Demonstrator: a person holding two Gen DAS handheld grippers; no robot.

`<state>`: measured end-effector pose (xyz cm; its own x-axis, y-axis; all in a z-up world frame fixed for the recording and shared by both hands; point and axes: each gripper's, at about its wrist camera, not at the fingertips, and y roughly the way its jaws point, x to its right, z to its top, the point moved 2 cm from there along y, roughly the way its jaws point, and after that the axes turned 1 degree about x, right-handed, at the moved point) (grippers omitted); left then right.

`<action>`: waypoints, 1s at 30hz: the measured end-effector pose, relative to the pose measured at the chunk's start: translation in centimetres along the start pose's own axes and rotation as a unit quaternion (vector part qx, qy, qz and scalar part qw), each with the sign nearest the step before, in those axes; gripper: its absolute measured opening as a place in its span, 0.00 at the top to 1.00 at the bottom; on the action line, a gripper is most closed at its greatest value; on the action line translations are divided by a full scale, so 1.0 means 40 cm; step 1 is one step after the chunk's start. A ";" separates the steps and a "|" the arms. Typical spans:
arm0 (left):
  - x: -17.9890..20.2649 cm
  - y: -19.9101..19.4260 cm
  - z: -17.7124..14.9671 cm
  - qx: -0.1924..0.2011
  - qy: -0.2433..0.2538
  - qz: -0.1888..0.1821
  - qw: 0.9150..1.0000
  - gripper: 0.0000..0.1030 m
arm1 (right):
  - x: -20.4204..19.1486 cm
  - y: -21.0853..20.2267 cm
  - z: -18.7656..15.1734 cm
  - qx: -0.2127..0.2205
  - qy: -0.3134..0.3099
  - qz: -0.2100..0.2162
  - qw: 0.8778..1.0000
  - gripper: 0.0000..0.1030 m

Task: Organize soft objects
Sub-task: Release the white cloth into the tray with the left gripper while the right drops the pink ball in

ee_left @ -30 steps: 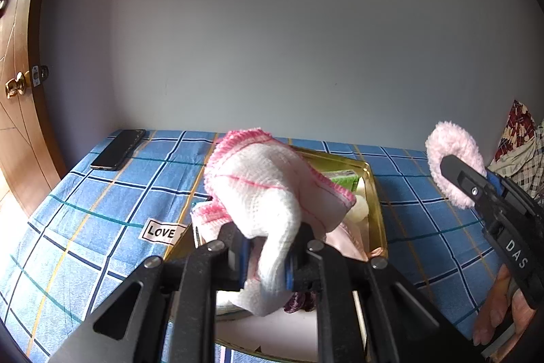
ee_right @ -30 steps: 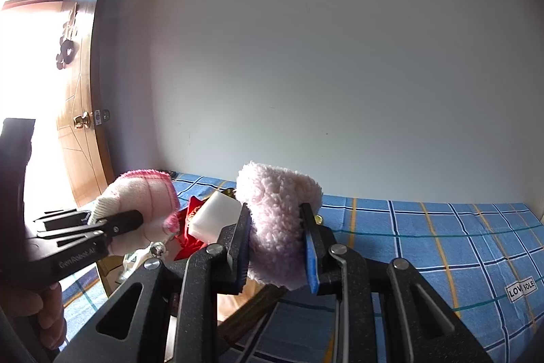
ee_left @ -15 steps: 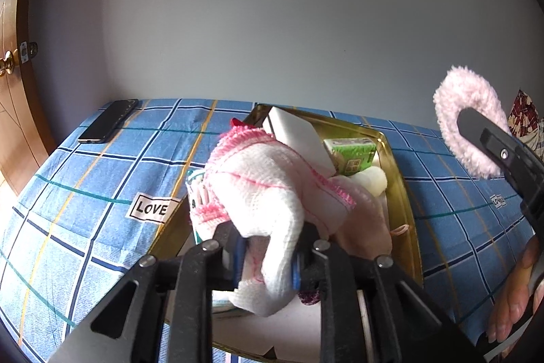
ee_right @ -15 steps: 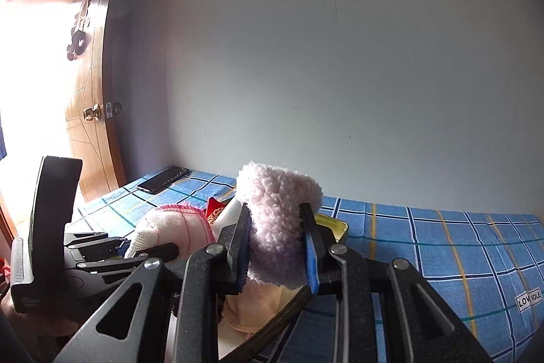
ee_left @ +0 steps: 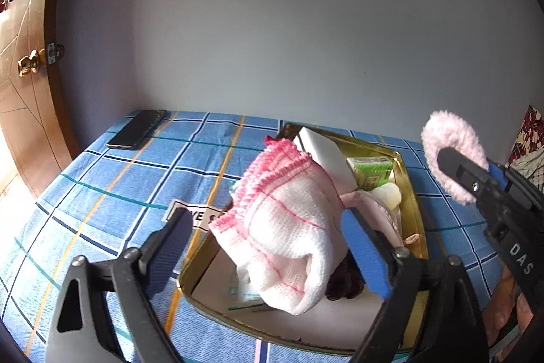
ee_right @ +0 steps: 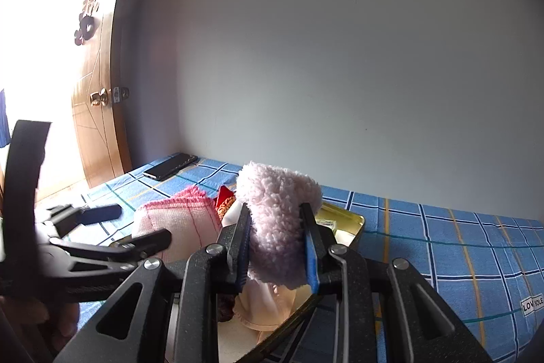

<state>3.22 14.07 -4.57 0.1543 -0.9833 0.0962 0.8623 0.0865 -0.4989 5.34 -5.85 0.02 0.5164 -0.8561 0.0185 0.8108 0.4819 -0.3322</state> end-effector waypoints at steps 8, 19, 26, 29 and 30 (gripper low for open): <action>-0.056 -0.038 0.009 0.016 -0.016 0.023 0.999 0.04 | -0.052 0.052 -0.021 -0.031 -0.016 0.021 0.999 0.73; -0.062 -0.047 0.006 0.015 -0.019 0.027 0.999 0.02 | -0.086 0.085 -0.052 -0.068 -0.024 0.040 0.997 0.37; -0.045 -0.067 0.012 0.018 -0.019 0.025 0.999 0.00 | -0.075 0.028 -0.026 -0.040 -0.013 0.035 0.999 0.26; -0.036 -0.079 0.016 0.022 -0.017 0.023 0.999 0.00 | -0.067 0.003 -0.019 -0.031 -0.014 0.027 0.999 0.26; -0.031 -0.082 0.017 0.023 -0.016 0.023 0.999 0.00 | -0.065 -0.007 -0.017 -0.027 -0.015 0.025 0.999 0.25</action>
<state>0.51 15.12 -2.47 0.2084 -0.9726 0.1027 0.8751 0.1385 -0.4637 3.58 -3.90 -0.55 0.5651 -0.8245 0.0290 0.7677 0.5127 -0.3844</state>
